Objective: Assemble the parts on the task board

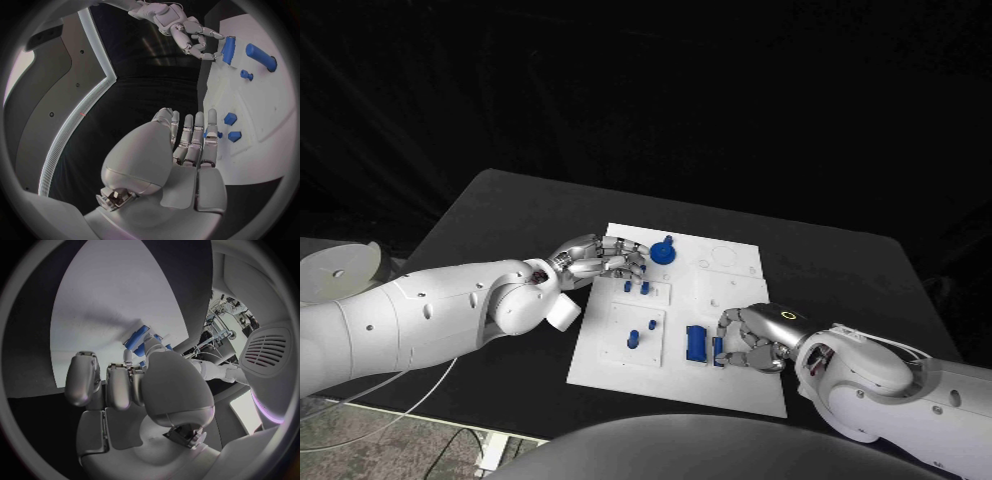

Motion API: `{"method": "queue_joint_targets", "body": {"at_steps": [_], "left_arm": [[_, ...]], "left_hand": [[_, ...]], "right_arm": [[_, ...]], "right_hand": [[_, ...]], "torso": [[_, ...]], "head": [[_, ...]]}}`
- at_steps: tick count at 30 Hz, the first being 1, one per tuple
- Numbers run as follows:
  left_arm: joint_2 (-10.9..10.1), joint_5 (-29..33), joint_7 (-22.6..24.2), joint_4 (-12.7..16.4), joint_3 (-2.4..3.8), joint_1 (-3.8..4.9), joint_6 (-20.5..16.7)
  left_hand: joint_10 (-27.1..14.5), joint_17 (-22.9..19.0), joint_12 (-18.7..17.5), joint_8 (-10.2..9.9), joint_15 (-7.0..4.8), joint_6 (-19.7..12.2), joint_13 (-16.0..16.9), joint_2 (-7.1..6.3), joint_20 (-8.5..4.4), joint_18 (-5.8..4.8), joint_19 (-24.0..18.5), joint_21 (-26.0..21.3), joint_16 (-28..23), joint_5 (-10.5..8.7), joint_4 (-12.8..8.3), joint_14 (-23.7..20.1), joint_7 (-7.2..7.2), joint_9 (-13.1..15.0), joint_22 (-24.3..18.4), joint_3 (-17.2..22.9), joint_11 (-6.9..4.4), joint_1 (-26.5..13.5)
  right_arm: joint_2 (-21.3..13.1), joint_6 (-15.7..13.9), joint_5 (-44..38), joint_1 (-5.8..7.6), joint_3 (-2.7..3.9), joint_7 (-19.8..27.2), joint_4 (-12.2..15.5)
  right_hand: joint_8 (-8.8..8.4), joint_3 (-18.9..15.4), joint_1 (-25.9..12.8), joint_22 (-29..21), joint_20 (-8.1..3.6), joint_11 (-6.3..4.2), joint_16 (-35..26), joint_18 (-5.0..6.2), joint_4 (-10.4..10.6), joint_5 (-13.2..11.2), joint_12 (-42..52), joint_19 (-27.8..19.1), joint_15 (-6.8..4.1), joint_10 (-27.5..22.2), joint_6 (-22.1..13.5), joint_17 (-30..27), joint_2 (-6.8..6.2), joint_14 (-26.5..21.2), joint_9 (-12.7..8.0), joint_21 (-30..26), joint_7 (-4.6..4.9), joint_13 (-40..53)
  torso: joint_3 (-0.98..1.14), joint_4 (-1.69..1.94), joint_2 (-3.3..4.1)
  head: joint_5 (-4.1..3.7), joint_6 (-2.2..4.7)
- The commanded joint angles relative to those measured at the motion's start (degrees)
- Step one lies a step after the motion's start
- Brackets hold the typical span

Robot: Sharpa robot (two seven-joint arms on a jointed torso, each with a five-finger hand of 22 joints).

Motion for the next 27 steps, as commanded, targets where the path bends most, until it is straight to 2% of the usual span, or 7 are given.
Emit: {"method": "queue_joint_targets", "body": {"at_steps": [1, 8, 13, 17, 21, 26, 27], "left_arm": [[0.06, 0.2, 0.52, 0.08, 0.03, -0.04, 1.12], [0.08, 0.2, 0.55, 0.04, 0.03, -0.05, 1.1], [0.07, 0.2, 0.54, 0.03, 0.03, -0.05, 1.07], [0.06, 0.2, 0.55, 0.01, 0.03, -0.05, 1.05], [0.03, 0.2, 0.55, 0.02, 0.03, -0.05, 1.05], [0.0, 0.2, 0.57, 0.02, 0.03, -0.05, 1.04], [0.0, 0.2, 0.57, 0.02, 0.03, -0.05, 1.04]], "left_hand": [[0.03, -0.08, -0.21, -0.11, 0.39, -0.01, -0.05, -0.19, 0.18, 0.59, 0.11, -0.33, 0.35, 0.37, 0.02, 0.17, 0.3, -0.07, 0.08, 0.25, 0.36, 0.42], [0.06, -0.08, -0.21, -0.11, 0.41, -0.01, -0.07, -0.21, 0.18, 0.58, 0.11, -0.33, 0.36, 0.42, -0.03, 0.19, 0.3, -0.08, 0.11, 0.32, 0.39, 0.47], [0.06, -0.08, -0.21, -0.11, 0.41, -0.01, -0.07, -0.21, 0.18, 0.58, 0.11, -0.33, 0.36, 0.42, -0.03, 0.19, 0.3, -0.08, 0.11, 0.32, 0.39, 0.47], [0.06, -0.08, -0.21, -0.11, 0.41, -0.01, -0.07, -0.21, 0.18, 0.58, 0.11, -0.33, 0.36, 0.42, -0.03, 0.19, 0.3, -0.08, 0.11, 0.32, 0.39, 0.47], [0.06, -0.08, -0.21, -0.11, 0.41, -0.01, -0.07, -0.21, 0.18, 0.58, 0.11, -0.33, 0.36, 0.42, -0.03, 0.19, 0.3, -0.08, 0.11, 0.32, 0.39, 0.47], [0.06, -0.08, -0.21, -0.11, 0.41, -0.01, -0.07, -0.21, 0.18, 0.58, 0.11, -0.33, 0.36, 0.42, -0.03, 0.19, 0.3, -0.08, 0.11, 0.32, 0.39, 0.47], [0.06, -0.08, -0.21, -0.11, 0.41, -0.01, -0.07, -0.21, 0.18, 0.58, 0.11, -0.33, 0.36, 0.42, -0.03, 0.19, 0.3, -0.08, 0.11, 0.32, 0.39, 0.47]], "right_arm": [[0.07, 2.44, 0.71, -0.11, -0.05, -0.55, -0.06], [0.16, 2.81, 0.96, -0.13, -0.05, -0.64, -0.13], [0.24, 3.18, 1.09, -0.14, -0.05, -0.81, -0.18], [0.3, 3.43, 0.93, -0.14, -0.05, -0.99, -0.19], [0.32, 3.58, 0.46, -0.14, -0.05, -1.26, -0.18], [0.32, 3.53, -1.05, -0.14, -0.05, -1.72, -0.1], [0.32, 3.52, -1.2, -0.14, -0.05, -1.77, -0.09]], "right_hand": [[-0.57, -0.28, -0.22, 9.37, 0.44, 0.43, 0.39, 0.38, 0.12, 0.25, 0.27, -0.11, 0.36, 1.7, 1.23, 0.06, 0.7, 2.65, -0.6, 0.34, 0.03, 8.01], [-1.79, -0.33, -0.57, 9.35, 0.47, 0.36, 0.38, 0.41, 0.3, 0.27, 0.27, -0.15, 0.32, 1.7, 2.88, 0.02, 1.31, 2.64, -1.68, 0.25, -0.04, 7.99], [-3.93, -0.36, -1.15, 9.24, 0.43, 0.24, 0.4, 0.49, 0.67, 0.41, 0.11, -0.31, 0.24, 1.53, 4.4, 0.07, 2.18, 2.64, -3.2, -0.14, -0.08, 7.72], [-6.13, -0.46, -1.4, 9.12, 0.29, -0.01, 0.38, 0.59, 0.78, 0.42, -0.12, -0.5, 0.06, 1.28, 5.08, 0.05, 2.48, 2.63, -4.54, -0.62, -0.24, 7.35], [-10.26, -0.63, -1.64, 9.02, 0.06, -0.35, 0.26, 0.65, 0.85, 0.44, -0.59, -0.69, -0.21, 0.81, 6.89, -0.18, 2.74, 2.58, -6.95, -1.05, -0.63, 6.63], [-14.11, -0.9, -2.52, 8.93, -0.22, -0.8, -0.01, 0.73, 1.19, 0.47, -1.25, -0.84, -0.55, 0.23, 7.75, -0.65, 3.18, 2.5, -9.36, -1.43, -1.12, 5.63], [-14.38, -0.93, -2.6, 8.92, -0.25, -0.82, -0.02, 0.74, 1.22, 0.46, -1.27, -0.85, -0.57, 0.22, 7.77, -0.67, 3.21, 2.5, -9.52, -1.47, -1.19, 5.6]], "torso": [[0.0, -0.01, 0.01], [-0.01, 0.01, 0.01], [0.0, 0.02, 0.01], [-0.01, 0.01, -0.02], [-0.01, 0.01, -0.01], [0.0, -0.01, 0.01], [0.0, -0.01, 0.02]], "head": [[0.07, 0.0], [0.11, 0.0], [0.12, 0.0], [0.21, 0.0], [0.3, 0.0], [0.35, 0.0], [0.36, 0.0]]}}
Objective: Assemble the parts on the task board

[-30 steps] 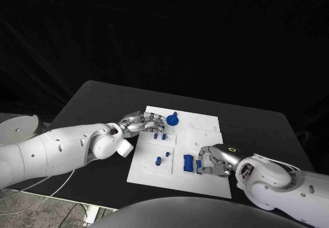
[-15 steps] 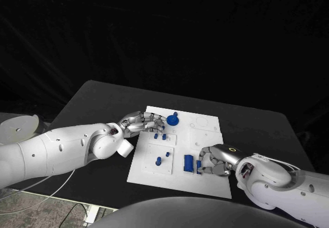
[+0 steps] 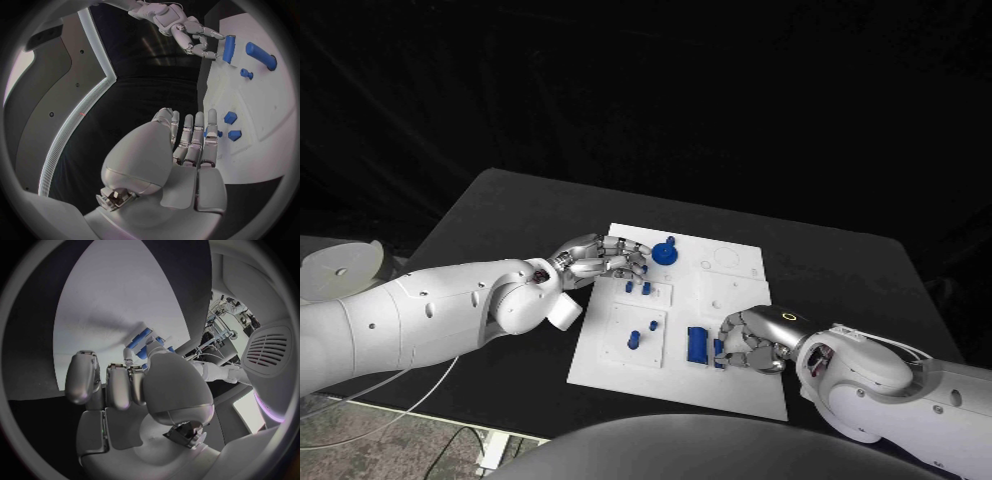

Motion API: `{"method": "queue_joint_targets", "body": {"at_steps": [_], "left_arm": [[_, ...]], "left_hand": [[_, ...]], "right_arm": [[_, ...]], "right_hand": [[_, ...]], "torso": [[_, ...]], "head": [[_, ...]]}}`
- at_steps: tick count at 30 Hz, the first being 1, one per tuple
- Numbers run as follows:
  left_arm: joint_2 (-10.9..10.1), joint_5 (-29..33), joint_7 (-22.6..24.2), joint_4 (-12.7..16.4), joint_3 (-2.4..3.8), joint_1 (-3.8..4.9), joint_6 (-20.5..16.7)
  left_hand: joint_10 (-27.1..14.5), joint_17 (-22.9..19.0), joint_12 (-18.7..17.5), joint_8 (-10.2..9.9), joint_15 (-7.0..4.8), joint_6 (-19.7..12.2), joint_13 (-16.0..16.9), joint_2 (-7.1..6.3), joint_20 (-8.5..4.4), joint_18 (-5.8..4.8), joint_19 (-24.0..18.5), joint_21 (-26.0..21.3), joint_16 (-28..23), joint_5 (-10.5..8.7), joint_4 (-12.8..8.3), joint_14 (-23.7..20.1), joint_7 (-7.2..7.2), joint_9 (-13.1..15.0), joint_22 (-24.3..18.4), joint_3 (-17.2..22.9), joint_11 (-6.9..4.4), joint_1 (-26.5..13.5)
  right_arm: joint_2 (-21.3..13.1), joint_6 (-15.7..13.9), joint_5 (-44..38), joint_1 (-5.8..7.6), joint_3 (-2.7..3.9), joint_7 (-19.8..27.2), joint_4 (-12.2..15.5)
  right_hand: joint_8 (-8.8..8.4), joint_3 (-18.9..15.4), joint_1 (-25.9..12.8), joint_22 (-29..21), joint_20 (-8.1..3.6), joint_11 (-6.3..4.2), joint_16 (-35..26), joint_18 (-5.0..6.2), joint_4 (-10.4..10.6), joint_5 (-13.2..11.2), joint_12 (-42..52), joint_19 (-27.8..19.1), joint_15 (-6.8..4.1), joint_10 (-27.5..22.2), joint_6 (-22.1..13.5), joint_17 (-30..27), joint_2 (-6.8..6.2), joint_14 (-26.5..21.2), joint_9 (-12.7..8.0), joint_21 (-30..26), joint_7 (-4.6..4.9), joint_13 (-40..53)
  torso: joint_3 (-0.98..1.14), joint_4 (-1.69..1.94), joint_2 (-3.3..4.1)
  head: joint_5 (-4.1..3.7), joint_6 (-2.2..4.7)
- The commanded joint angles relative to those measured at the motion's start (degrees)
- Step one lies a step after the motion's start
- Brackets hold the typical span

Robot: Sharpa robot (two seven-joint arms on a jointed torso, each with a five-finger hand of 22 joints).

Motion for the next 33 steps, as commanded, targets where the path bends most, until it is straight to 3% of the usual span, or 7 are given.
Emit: {"method": "queue_joint_targets", "body": {"at_steps": [1, 12, 20, 27, 30, 32, 33], "left_arm": [[0.04, 0.2, 0.57, 0.07, 0.03, -0.03, 1.04], [-0.08, 0.2, 0.68, 0.12, 0.03, -0.03, 1.02], [-0.51, 0.2, 2.58, 0.73, 0.04, -0.02, 0.41], [-2.13, 0.2, 6.08, 2.82, 0.17, 0.16, -1.3], [-3.17, 0.06, 8.21, 4.18, 0.3, 0.87, -2.59], [-3.87, -0.22, 9.53, 5.11, 0.41, 1.56, -3.65], [-4.4, -0.61, 10.7, 5.88, 0.5, 2.37, -4.73]], "left_hand": [[0.06, -0.08, -0.21, -0.11, 0.41, 0.0, -0.08, -0.21, 0.18, 0.58, 0.11, -0.34, 0.36, 0.18, -0.03, 0.19, 0.3, -0.08, 0.06, 0.32, 0.39, 0.47], [0.26, -0.08, -0.18, -0.07, 0.47, 0.08, -0.13, -0.22, 0.18, 0.52, 0.1, -0.34, 0.41, 0.26, -0.11, 0.28, 0.36, -0.1, 0.16, 0.51, 0.48, 0.52], [0.54, -0.08, -0.12, -0.01, 0.53, 0.19, -0.17, -0.5, 0.18, 0.47, 0.11, -0.35, 0.48, 0.24, -0.22, 0.38, 0.37, -0.12, 0.25, 0.54, 0.55, 0.52], [1.3, -0.1, 0.03, 0.24, 0.61, 0.77, -0.29, -1.4, 0.18, 0.39, 0.28, -0.32, 0.65, 0.15, -0.15, 0.73, 0.26, -0.13, 0.5, 0.29, 0.66, 0.08], [1.96, -0.17, 0.15, 0.36, 0.52, 1.26, -0.41, -1.83, 0.14, 0.41, 0.46, -0.34, 0.67, 0.08, 0.42, 0.86, 0.04, -0.2, 0.63, -0.1, 0.57, -0.73], [2.46, -0.28, 0.25, 0.42, 0.36, 1.72, -0.48, -2.09, 0.08, 0.47, 0.51, -0.47, 0.54, -0.03, 0.87, 0.69, -0.2, -0.29, 0.67, -0.58, 0.42, -1.6], [2.81, -0.36, 0.32, 0.44, 0.17, 2.11, -0.54, -2.2, 0.01, 0.56, 0.51, -0.62, 0.42, -0.09, 1.01, 0.52, -0.41, -0.37, 0.66, -1.05, 0.21, -2.38]], "right_arm": [[0.08, 1.67, -2.16, -0.2, -0.15, -0.85, 0.1], [-0.44, -2.69, -6.89, -0.19, -0.14, -0.61, 0.34], [-2.36, -11.31, -4.23, 0.63, -0.05, 4.16, 1.62], [-4.34, -20.14, 12.79, 5.22, -0.02, 10.95, 2.87], [-4.44, -24.87, 21.73, 7.99, -0.02, 15.33, 2.44], [-4.19, -27.24, 28.02, 9.5, -0.02, 19.05, 1.77], [-3.94, -28.49, 33.78, 10.61, -0.02, 22.38, 1.05]], "right_hand": [[-1.94, -0.09, -0.48, 8.84, -0.3, -0.6, -0.3, 0.79, 0.29, 0.18, -0.42, -0.44, -0.62, 0.24, 0.66, -0.18, 0.28, 2.47, -1.36, -0.52, -0.27, 5.53], [-8.22, -1.37, -3.71, 8.79, -0.38, -0.52, -0.49, 0.78, 0.56, -0.16, -1.19, -0.52, -0.63, -0.4, -0.21, -0.38, 0.56, 2.47, -5.71, -0.83, -0.05, 4.38], [-7.9, -1.86, -5.28, 9.6, -0.16, -0.21, 0.56, 0.19, 0.76, -0.07, 0.04, 0.67, -0.39, 1.04, 3.73, 1.59, 0.18, 2.92, -6.0, 2.32, 0.38, 6.15], [-4.56, -1.85, -8.71, 9.4, 0.33, 0.7, -0.13, 0.29, 0.88, 1.7, 0.78, 0.49, 0.34, 1.9, 11.71, -0.18, 1.41, 2.51, -4.17, 1.76, 0.22, 7.2], [-3.54, -1.92, -10.79, 7.23, 0.61, 0.52, -5.74, 1.72, 0.66, 4.47, -2.63, -2.38, 0.35, -1.03, 13.79, -9.92, 2.52, -0.13, -3.38, -5.98, -0.13, 2.29], [-3.03, -1.97, -11.38, 3.3, 0.75, 0.57, -12.73, 3.81, 0.69, 5.24, -8.13, -7.61, 0.55, -5.82, 14.66, -19.05, 2.57, -3.25, -2.65, -18.81, -0.29, -4.58], [-2.9, -1.8, -10.96, -2.21, 1.29, 1.28, -24.1, 6.05, 0.83, 5.58, -16.12, -14.69, 1.19, -12.95, 14.59, -33.13, 2.39, -8.81, -2.06, -35.03, 0.03, -13.79]], "torso": [[0.0, -0.01, 0.02], [0.0, -0.05, 0.02], [0.0, 0.0, 0.0], [0.03, -0.17, -0.15], [0.12, -0.39, -0.46], [0.16, -0.65, -0.63], [0.18, -0.82, -0.71]], "head": [[0.03, 0.0], [0.17, 0.0], [0.15, 0.0], [-0.03, 0.0], [0.19, 0.0], [0.36, 0.0], [0.58, 0.0]]}}
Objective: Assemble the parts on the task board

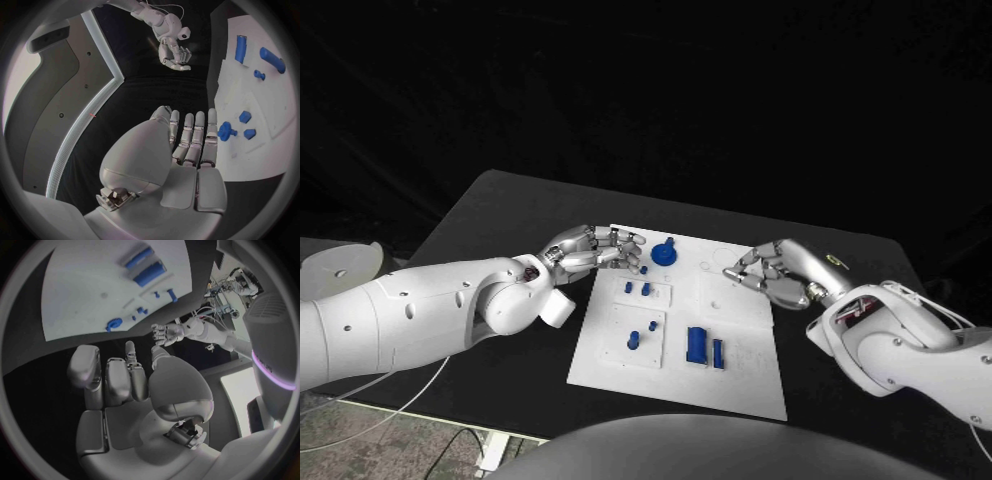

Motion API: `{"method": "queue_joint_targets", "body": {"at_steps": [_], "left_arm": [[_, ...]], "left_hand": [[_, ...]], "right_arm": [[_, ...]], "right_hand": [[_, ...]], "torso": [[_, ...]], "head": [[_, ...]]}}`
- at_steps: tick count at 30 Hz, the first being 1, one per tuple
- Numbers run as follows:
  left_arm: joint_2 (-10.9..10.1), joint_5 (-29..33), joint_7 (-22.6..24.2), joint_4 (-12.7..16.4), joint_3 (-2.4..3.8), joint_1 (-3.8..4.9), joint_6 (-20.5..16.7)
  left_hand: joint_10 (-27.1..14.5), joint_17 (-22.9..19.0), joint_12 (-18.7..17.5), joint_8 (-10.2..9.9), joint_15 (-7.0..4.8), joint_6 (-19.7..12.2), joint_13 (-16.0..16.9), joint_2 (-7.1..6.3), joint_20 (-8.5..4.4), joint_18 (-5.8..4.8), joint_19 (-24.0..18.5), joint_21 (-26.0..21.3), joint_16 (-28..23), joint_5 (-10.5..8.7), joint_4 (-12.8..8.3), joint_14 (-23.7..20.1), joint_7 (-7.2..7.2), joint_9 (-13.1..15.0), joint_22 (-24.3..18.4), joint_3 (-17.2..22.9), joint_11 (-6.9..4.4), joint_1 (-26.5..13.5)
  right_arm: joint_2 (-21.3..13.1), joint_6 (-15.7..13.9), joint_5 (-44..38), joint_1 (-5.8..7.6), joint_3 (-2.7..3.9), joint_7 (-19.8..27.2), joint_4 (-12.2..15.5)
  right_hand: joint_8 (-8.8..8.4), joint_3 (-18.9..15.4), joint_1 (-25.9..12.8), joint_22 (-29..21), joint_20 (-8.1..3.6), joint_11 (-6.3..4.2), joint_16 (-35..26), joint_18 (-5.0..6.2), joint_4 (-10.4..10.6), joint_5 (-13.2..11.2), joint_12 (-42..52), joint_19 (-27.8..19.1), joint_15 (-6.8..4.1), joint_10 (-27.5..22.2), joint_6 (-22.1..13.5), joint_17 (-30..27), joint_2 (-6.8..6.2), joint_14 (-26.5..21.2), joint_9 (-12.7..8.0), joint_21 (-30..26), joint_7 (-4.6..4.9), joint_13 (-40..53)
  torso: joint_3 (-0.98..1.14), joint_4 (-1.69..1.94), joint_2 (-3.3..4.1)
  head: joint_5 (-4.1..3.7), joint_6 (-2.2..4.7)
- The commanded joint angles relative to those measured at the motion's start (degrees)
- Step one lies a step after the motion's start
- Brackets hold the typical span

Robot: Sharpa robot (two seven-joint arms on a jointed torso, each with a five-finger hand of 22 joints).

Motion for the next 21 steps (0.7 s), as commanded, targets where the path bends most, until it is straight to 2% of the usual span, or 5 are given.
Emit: {"method": "queue_joint_targets", "body": {"at_steps": [1, 9, 16, 17, 21], "left_arm": [[-0.76, -0.74, 6.36, 1.51, 0.28, 1.48, -3.68], [-0.49, -10.81, 13.67, 2.43, 0.16, 3.43, -16.32], [1.52, -15.97, 15.1, 0.66, 0.03, 2.66, -20.84], [1.26, -11.08, 10.65, 0.97, 0.05, 2.84, -16.01], [1.34, -10.4, 10.41, 1.23, 0.46, 2.67, -17.12]], "left_hand": [[0.94, -0.19, 0.36, 0.19, -0.58, 0.86, -0.15, -0.18, -0.26, 0.63, 0.28, -0.41, -0.15, -0.13, 0.4, -0.2, -0.34, -0.19, 0.06, -0.74, -0.36, -1.61], [-2.16, -4.82, -2.36, -1.67, -2.5, 2.4, -3.12, -0.01, -1.86, 0.33, -9.69, -3.67, -6.31, -2.06, 0.16, -5.06, -2.11, -1.6, -3.19, -5.47, -2.65, -6.22], [-20.63, -27.64, -29.85, -9.44, -8.59, -3.9, -16.9, 0.34, -3.38, -1.29, -32.05, -5.51, -45.47, -8.73, 0.49, -23.07, -4.24, -6.06, -42.65, -9.73, -10.68, -9.43], [-22.61, -27.99, -32.89, -11.77, -11.25, -13.57, -21.46, -2.01, -7.16, -3.15, -33.6, -7.2, -46.03, -14.63, -4.55, -23.09, -8.08, -9.17, -47.16, -5.9, -12.72, -33.07], [-22.61, -27.99, -36.65, -13.5, -11.25, -17.65, -21.46, -2.59, -7.92, -3.52, -33.6, -7.2, -46.03, -16.65, -5.81, -23.09, -8.08, -10.83, -56.2, -5.3, -12.72, -39.95]], "right_arm": [[0.47, -9.35, 21.75, 1.76, -0.01, 12.65, -1.37], [3.05, 0.9, 49.35, 3.39, -0.03, 30.85, -8.23], [4.59, 10.27, 56.75, 1.55, -0.05, 37.55, -12.98], [4.4, 2.96, 47.84, 1.72, -0.09, 29.66, -12.5], [4.8, 2.65, 48.95, 1.67, 0.23, 29.93, -12.58]], "right_hand": [[0.41, 0.19, 0.04, -4.03, 1.02, 0.95, -16.39, 2.58, 0.1, 0.65, -12.5, -9.4, 1.0, -11.17, 0.23, -19.27, -0.23, -7.81, 1.02, -21.03, 0.59, -13.8], [-0.24, -3.97, 2.22, -21.33, 9.6, 11.63, -47.47, -0.9, -0.17, 7.07, -43.33, -29.82, 13.43, -42.63, -10.84, -34.4, 0.21, -34.67, 2.69, -44.57, 4.02, -38.53], [-8.39, -9.3, 0.17, -70.46, 11.81, 1.73, -67.11, -3.65, 0.26, -0.92, -63.5, -75.05, 9.4, -72.59, -32.98, -48.24, 2.65, -77.02, -4.89, -48.19, -5.52, -57.12], [-11.28, -6.15, -18.11, -69.44, 7.56, 0.51, -68.12, -7.61, -4.81, -4.46, -66.62, -75.69, 4.1, -73.13, -39.21, -49.43, -2.02, -80.62, -7.52, -48.63, -3.69, -59.94], [-19.1, -0.16, -39.27, -74.92, 2.53, 0.51, -68.12, -7.61, -10.76, -9.52, -71.84, -75.69, 4.1, -78.28, -49.06, -49.43, -2.02, -80.62, -15.53, -48.63, -3.69, -65.4]], "torso": [[0.1, -0.51, -0.38], [0.17, -0.57, 0.21], [0.2, -0.48, 0.91], [0.17, -0.53, 0.48], [0.37, -0.7, 0.54]], "head": [[0.49, 0.0], [-0.06, 0.0], [-0.37, 0.0], [-0.26, 0.0], [-0.36, 0.56]]}}
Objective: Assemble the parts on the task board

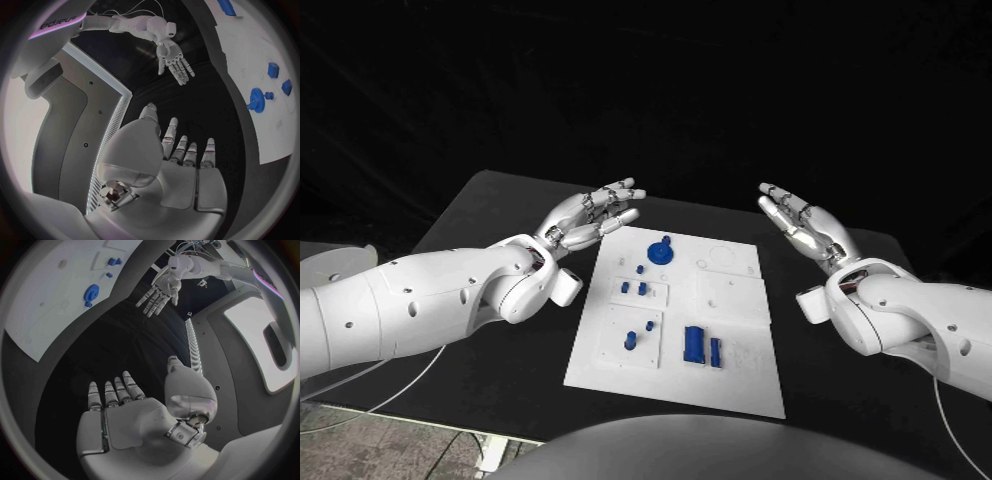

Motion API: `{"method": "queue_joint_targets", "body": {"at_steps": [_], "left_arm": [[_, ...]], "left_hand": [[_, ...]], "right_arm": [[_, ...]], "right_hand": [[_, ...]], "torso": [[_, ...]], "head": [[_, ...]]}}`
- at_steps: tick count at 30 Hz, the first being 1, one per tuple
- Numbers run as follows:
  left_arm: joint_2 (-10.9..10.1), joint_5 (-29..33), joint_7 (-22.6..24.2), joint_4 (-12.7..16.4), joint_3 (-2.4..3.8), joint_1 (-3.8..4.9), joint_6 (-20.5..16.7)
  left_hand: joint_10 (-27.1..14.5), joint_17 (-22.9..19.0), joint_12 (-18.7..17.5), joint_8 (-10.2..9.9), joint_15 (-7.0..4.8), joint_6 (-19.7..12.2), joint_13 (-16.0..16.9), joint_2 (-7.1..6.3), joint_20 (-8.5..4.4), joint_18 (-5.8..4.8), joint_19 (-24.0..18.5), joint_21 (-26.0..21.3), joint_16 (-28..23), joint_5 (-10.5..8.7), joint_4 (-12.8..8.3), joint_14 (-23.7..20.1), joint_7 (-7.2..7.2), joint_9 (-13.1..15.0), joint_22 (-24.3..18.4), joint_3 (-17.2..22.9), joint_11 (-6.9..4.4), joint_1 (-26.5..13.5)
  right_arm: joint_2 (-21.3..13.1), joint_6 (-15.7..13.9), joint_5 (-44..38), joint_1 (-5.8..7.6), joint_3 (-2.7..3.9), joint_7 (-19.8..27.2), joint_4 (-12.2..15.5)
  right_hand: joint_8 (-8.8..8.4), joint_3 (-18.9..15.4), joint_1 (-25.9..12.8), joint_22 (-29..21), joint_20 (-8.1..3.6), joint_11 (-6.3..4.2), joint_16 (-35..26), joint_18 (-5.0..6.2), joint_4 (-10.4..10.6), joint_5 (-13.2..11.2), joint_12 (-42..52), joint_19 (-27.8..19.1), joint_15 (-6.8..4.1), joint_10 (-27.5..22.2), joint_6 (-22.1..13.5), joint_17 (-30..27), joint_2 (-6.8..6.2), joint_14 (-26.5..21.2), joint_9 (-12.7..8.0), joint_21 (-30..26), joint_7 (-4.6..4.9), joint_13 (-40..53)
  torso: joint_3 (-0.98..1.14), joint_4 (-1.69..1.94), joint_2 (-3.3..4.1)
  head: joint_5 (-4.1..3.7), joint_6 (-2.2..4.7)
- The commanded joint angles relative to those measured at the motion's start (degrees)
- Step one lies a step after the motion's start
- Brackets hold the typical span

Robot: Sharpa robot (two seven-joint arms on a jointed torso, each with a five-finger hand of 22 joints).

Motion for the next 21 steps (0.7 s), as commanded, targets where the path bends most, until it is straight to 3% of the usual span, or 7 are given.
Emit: {"method": "queue_joint_targets", "body": {"at_steps": [1, 6, 7, 11, 12, 17, 21], "left_arm": [[0.13, 1.36, -0.29, 0.45, 0.58, -0.07, -1.19], [0.4, 3.8, -1.17, 1.36, 2.02, -0.67, -5.14], [0.48, 4.56, -1.45, 1.65, 2.47, -0.86, -6.38], [0.92, 8.7, -2.94, 3.21, 4.93, -1.88, -13.1], [1.04, 9.8, -3.34, 3.62, 5.58, -2.15, -14.89], [1.65, 15.47, -5.38, 5.76, 8.94, -3.55, -24.09], [1.94, 18.24, -6.38, 6.8, 10.59, -4.24, -28.59]], "left_hand": [[-1.09, -0.11, -4.61, -2.6, -1.89, -9.72, -2.57, -2.42, -3.86, -2.37, -0.35, -1.02, -0.21, -6.01, -4.9, 0.11, -2.26, -3.27, -6.34, 3.53, -0.83, -23.32], [-1.09, -0.11, -6.03, -3.45, -1.89, -12.79, -2.57, -3.18, -5.08, -2.86, -0.35, -1.02, -0.21, -7.9, -6.4, 0.11, -2.26, -4.3, -8.33, 4.7, -0.83, -30.69], [-1.09, -0.11, -6.37, -3.63, -1.89, -13.52, -2.57, -7.33, -5.35, -3.0, -0.35, -1.02, -0.21, -8.36, -6.72, 0.11, -2.26, -4.54, -8.8, 5.02, -0.83, -32.44], [-1.09, -0.11, -7.64, -7.94, -1.89, -16.16, -2.57, -7.33, -6.35, -3.01, -0.35, -1.02, -0.21, -9.97, -8.04, 0.11, -2.26, -5.42, -10.5, 5.98, -0.83, -38.79], [-1.09, -0.11, -7.78, -7.94, -1.89, -16.52, -2.57, -7.33, -6.48, -7.04, -0.35, -1.02, -0.21, -10.21, -8.24, 0.11, -2.26, -5.55, -10.72, 6.1, -0.83, -39.66], [-1.09, -0.11, -9.01, -7.94, -1.89, -19.07, -2.57, -7.33, -7.3, -7.04, -0.35, -1.02, -0.21, -11.79, -9.64, 0.11, -2.26, -9.89, -12.35, 10.7, -0.83, -45.78], [-1.09, -0.11, -9.73, -7.94, -1.89, -20.66, -2.57, -7.33, -11.49, -7.04, -0.35, -1.02, -0.21, -12.76, -10.45, 0.11, -2.26, -9.89, -13.39, 10.7, -0.83, -49.62]], "right_arm": [[0.54, -0.99, 0.69, 0.1, 0.5, -0.04, 0.03], [1.97, -2.1, 4.65, -0.08, 1.64, 0.94, -0.23], [2.42, -2.45, 5.89, -0.14, 1.99, 1.24, -0.31], [4.84, -4.33, 12.61, -0.44, 3.92, 2.9, -0.74], [5.49, -4.84, 14.4, -0.52, 4.43, 3.34, -0.86], [8.64, -7.29, 23.11, -0.92, 6.93, 5.49, -1.43], [10.1, -8.42, 27.15, -1.1, 8.09, 6.49, -1.69]], "right_hand": [[-5.29, 2.2, -13.17, -0.85, -6.92, -0.05, -0.17, -0.34, -3.48, -6.64, -6.73, -0.04, -0.36, -0.83, -5.43, -0.18, -0.35, -0.07, -5.42, -0.2, 0.04, -6.88], [-5.29, 2.2, -22.47, -0.85, -6.92, -0.05, -0.17, -0.34, -8.23, -6.64, -6.73, -0.04, -0.36, -0.83, -12.72, -0.18, -0.35, -0.07, -5.42, -0.2, 0.04, -6.88], [-5.29, 2.2, -23.92, -0.85, -6.92, -0.05, -0.17, -0.34, -8.23, -6.64, -6.73, -0.04, -0.36, -0.83, -12.72, -0.18, -0.35, -0.07, -5.42, -0.2, 0.04, -6.88], [-5.29, 2.2, -30.83, -0.85, -6.92, -0.05, -0.17, -0.34, -8.23, -6.64, -6.73, -0.04, -0.36, -0.83, -12.72, -0.18, -0.35, -0.07, -5.42, -0.2, 0.04, -6.88], [-5.29, 2.2, -30.83, -0.85, -6.92, -0.05, -0.17, -0.34, -8.23, -6.64, -6.73, -0.04, -0.36, -0.83, -12.72, -0.18, -0.35, -0.07, -5.42, -0.2, 0.04, -6.88], [-5.29, 2.2, -30.83, -0.85, -6.92, -0.05, -0.17, -0.34, -8.23, -6.64, -6.73, -0.04, -0.36, -0.83, -12.72, -0.18, -0.35, -0.07, -5.42, -0.2, 0.04, -6.88], [-5.29, 2.2, -30.83, -0.85, -6.92, -0.05, -0.17, -0.34, -8.23, -6.64, -6.73, -0.04, -0.36, -0.83, -12.72, -0.18, -0.35, -0.07, -5.42, -0.2, 0.04, -6.88]], "torso": [[0.28, -0.25, 0.0], [0.98, -0.86, 0.21], [1.2, -1.05, 0.28], [2.39, -2.08, 0.63], [2.7, -2.35, 0.73], [4.25, -3.7, 1.2], [4.98, -4.33, 1.42]], "head": [[-0.11, 0.79], [-0.48, 2.77], [-0.6, 3.39], [-1.23, 6.74], [-1.4, 7.64], [-2.23, 12.04], [-2.62, 14.1]]}}
